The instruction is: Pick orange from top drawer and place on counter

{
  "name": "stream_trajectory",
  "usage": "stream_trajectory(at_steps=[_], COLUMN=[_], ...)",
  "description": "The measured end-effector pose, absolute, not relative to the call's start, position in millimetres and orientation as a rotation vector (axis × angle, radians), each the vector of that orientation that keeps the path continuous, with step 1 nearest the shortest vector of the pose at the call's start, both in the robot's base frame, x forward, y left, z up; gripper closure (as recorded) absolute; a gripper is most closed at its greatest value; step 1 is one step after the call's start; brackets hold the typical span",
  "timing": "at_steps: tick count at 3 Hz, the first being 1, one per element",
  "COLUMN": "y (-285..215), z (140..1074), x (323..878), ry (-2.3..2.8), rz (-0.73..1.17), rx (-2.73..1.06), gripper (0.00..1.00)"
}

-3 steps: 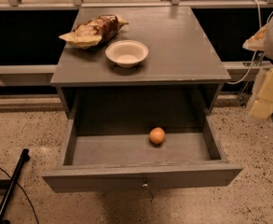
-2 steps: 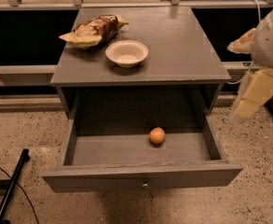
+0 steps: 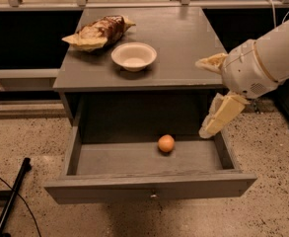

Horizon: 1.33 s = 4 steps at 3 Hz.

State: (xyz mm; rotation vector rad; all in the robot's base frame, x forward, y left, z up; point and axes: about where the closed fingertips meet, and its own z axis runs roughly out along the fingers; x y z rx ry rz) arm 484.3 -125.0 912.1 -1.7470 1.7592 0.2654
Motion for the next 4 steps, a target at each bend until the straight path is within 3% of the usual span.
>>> stream_trajectory(at_steps=[1, 3, 4], y=[-125.0, -141.4, -140.7], z=[912.0, 786.5, 785.6], x=[484.3, 519.3, 520.3], ry=[1.759, 1.677, 1.68], rz=[0.265, 0.435, 0.433], rx=[-1.747, -1.591, -1.584], gripper=[0.0, 0.0, 0.0])
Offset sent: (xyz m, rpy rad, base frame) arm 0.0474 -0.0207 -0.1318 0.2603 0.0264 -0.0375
